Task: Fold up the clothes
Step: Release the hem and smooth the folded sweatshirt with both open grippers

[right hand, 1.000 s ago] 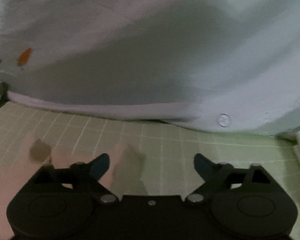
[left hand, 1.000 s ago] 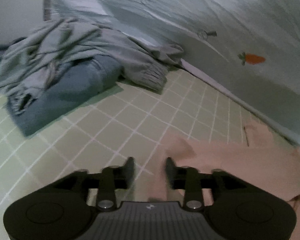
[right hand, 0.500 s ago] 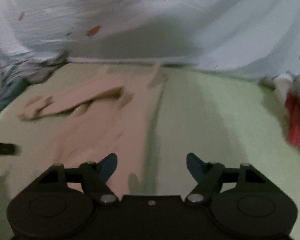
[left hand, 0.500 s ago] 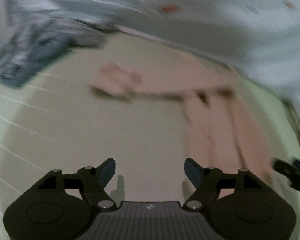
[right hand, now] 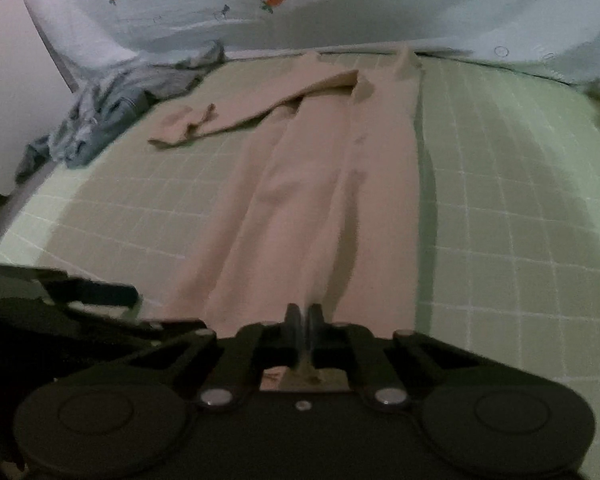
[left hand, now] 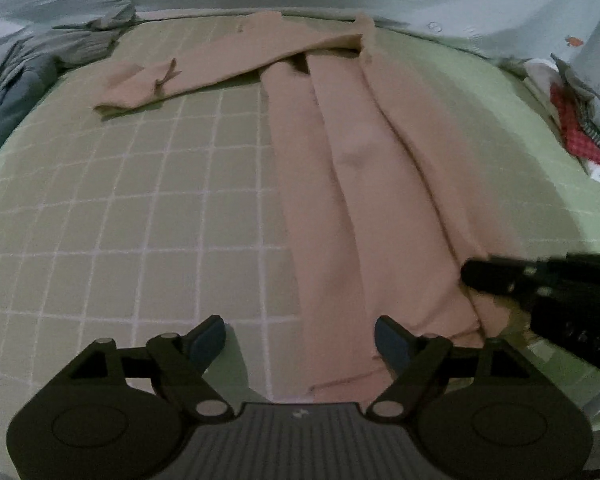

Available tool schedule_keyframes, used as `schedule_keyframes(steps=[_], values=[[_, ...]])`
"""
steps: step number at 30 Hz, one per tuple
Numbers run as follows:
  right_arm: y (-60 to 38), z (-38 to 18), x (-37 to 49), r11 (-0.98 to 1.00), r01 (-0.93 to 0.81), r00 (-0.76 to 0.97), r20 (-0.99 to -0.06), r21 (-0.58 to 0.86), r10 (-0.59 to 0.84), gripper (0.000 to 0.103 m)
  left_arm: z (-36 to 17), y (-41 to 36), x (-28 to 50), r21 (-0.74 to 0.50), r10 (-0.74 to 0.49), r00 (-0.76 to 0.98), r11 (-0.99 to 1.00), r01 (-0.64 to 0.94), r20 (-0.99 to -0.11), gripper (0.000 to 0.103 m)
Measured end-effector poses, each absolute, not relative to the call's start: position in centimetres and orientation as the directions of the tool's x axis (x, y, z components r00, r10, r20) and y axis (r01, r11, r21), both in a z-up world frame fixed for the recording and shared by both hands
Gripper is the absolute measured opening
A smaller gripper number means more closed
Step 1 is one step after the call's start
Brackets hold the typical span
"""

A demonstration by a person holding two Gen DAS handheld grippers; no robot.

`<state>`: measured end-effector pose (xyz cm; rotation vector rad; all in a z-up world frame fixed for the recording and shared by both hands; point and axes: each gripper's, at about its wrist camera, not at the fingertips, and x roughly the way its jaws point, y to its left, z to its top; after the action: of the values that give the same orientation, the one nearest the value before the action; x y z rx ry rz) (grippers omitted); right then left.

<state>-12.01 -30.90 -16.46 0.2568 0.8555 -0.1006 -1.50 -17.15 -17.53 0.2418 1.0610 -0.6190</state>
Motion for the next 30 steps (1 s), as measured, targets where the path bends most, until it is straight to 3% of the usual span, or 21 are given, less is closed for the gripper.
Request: schedule_keyframes(steps=[4, 8, 12, 15, 16, 21, 23, 25, 27, 30], values=[[-29.1, -15.8, -12.2, 0.979, 0.117, 0.682, -0.73, 0.17, 0.045, 0.005, -17.4, -16.2, -2.0, -0.098, -0.344, 0.344, 0.817, 0.568, -0.874, 0.085], [-28.9, -16.9, -11.7, 0.973, 0.118, 0.626, -0.776, 0.199, 0.083, 0.009, -17.5, -15.7, -2.9, -0.088, -0.335, 0.349, 0.82, 0.565, -0.875, 0.088], [-29.6, -15.9, -12.5, 0.953, 0.116, 0.653, -0.744, 0.28, 0.139, 0.03, -17.5, -15.2, -3.2, -0.095, -0.338, 0.345, 0.821, 0.562, -0.876, 0.091], [-30.5, -14.6, -13.7, 0.928, 0.124, 0.716, -0.68, 0.351, 0.162, 0.033, -17.4, -14.8, -3.0, -0.115, -0.347, 0.341, 0.828, 0.549, -0.873, 0.092], [-31.1, -14.4, -13.9, 0.919, 0.156, 0.73, -0.669, 0.361, 0.139, 0.038, -17.4, -14.8, -3.1, -0.115, -0.348, 0.341, 0.828, 0.549, -0.873, 0.092], [-32.6, -15.6, -12.8, 0.928, 0.336, 0.65, -0.752, 0.159, -0.107, 0.045, -17.3, -14.4, -3.3, -0.115, -0.347, 0.34, 0.827, 0.551, -0.874, 0.092], [-31.9, -16.6, -12.2, 0.939, 0.333, 0.61, -0.778, 0.083, -0.148, 0.056, -17.3, -14.1, -3.3, -0.125, -0.354, 0.337, 0.828, 0.546, -0.872, 0.092], [-30.5, -17.3, -11.9, 0.958, 0.282, 0.595, -0.792, 0.043, -0.139, 0.081, -17.3, -13.9, -3.2, -0.142, -0.365, 0.332, 0.83, 0.539, -0.87, 0.092], [-28.7, -17.5, -11.8, 0.977, 0.215, 0.595, -0.791, -0.011, -0.14, 0.09, -17.2, -13.7, -3.0, -0.161, -0.377, 0.329, 0.833, 0.529, -0.866, 0.092], [-27.1, -17.5, -11.6, 0.986, 0.147, 0.601, -0.785, -0.075, -0.15, 0.094, -17.2, -13.4, -2.9, -0.153, -0.369, 0.33, 0.834, 0.53, -0.869, 0.092]])
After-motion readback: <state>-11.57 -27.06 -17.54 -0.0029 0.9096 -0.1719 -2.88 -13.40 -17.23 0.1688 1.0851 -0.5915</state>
